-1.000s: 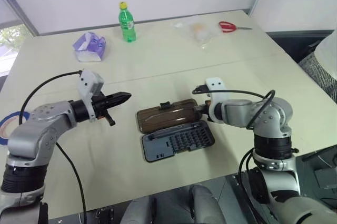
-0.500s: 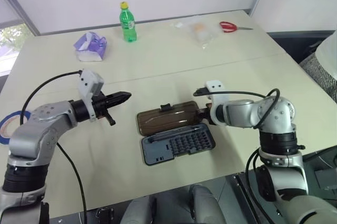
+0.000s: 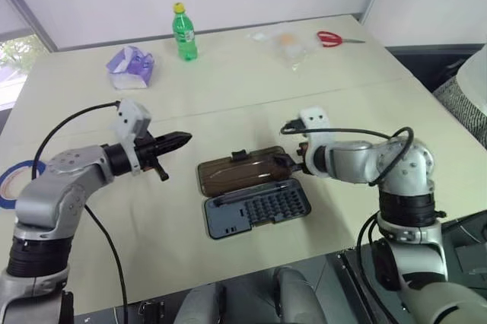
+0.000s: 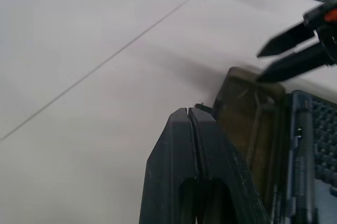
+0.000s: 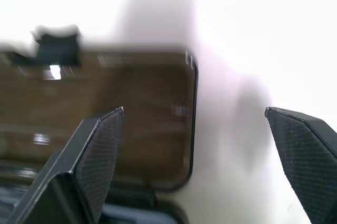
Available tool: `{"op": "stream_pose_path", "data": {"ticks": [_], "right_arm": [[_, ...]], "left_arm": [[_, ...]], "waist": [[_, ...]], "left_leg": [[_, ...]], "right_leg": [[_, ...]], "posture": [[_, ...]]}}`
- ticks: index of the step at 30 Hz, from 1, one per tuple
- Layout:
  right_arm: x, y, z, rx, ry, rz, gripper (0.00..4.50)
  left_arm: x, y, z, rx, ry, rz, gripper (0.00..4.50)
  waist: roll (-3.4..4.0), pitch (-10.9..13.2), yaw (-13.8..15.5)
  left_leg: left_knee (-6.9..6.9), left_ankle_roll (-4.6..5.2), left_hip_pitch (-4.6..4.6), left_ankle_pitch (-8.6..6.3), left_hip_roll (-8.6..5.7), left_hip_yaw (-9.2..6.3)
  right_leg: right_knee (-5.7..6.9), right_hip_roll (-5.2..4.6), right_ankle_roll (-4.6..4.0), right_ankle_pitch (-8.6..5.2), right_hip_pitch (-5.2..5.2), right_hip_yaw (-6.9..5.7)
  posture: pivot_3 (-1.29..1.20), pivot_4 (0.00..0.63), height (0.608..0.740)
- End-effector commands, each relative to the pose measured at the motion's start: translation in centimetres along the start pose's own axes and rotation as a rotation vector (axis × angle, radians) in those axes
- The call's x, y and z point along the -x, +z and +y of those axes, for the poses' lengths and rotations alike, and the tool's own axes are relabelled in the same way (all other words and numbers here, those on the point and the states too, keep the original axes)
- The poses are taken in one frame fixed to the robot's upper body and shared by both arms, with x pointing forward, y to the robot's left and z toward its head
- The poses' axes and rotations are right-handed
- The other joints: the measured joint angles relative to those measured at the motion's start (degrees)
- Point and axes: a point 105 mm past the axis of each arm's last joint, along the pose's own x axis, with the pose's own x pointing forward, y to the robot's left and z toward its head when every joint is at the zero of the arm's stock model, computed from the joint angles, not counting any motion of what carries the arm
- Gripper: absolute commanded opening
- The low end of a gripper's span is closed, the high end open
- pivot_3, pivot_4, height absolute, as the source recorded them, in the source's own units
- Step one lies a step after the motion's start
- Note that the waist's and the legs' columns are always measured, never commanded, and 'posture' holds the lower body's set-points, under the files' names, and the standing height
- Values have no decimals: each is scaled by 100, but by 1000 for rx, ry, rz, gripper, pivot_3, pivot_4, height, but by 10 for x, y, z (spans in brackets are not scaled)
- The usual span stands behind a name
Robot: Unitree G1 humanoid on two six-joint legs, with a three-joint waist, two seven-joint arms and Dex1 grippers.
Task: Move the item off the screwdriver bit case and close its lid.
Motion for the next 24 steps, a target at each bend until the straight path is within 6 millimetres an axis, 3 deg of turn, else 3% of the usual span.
{"op": "stream_pose_path", "data": {"ticks": [1, 4, 8, 10, 16, 24], "right_arm": [[16, 32, 12, 72, 62, -182, 4449], [24, 47, 23, 104, 169, -288, 4449], [23, 57, 20, 227, 189, -375, 4449], [18, 57, 19, 290, 191, -380, 4449], [-2, 47, 20, 426, 293, -325, 4449], [-15, 42, 26, 628, 372, -294, 4449]], "left_arm": [[1, 5, -21, -3, -98, -6, 0], [-1, -2, -40, 10, -191, 32, 0], [-4, -21, -64, 29, -322, 108, 0], [-5, -27, -65, 33, -339, 130, 0], [-12, -74, -76, 59, -415, 253, 0], [-14, -113, -80, 72, -434, 324, 0]], "waist": [[0, 0, 0], [0, 0, 0], [0, 0, 13], [-1, 0, 18], [-1, 0, 12], [0, -1, 45]], "left_leg": [[0, 0, 0, 0, 0, 0], [0, 1, 0, 0, 1, 0], [1, 1, 0, -1, 0, 4], [2, 2, 0, -1, -1, 4], [0, 2, 4, -1, 2, 9], [2, 1, 2, -1, 3, 6]], "right_leg": [[0, 0, 0, 0, 0, 0], [-1, 3, 0, 0, 0, 0], [-5, 2, 0, 0, 2, 2], [-6, 2, 0, 0, 3, 1], [-10, 3, 0, 0, 3, 2], [-30, 2, 0, 0, 4, 2]], "posture": [[0, 150, 740], [0, 150, 740], [0, 150, 740], [0, 150, 740], [0, 150, 740], [0, 150, 740]]}}
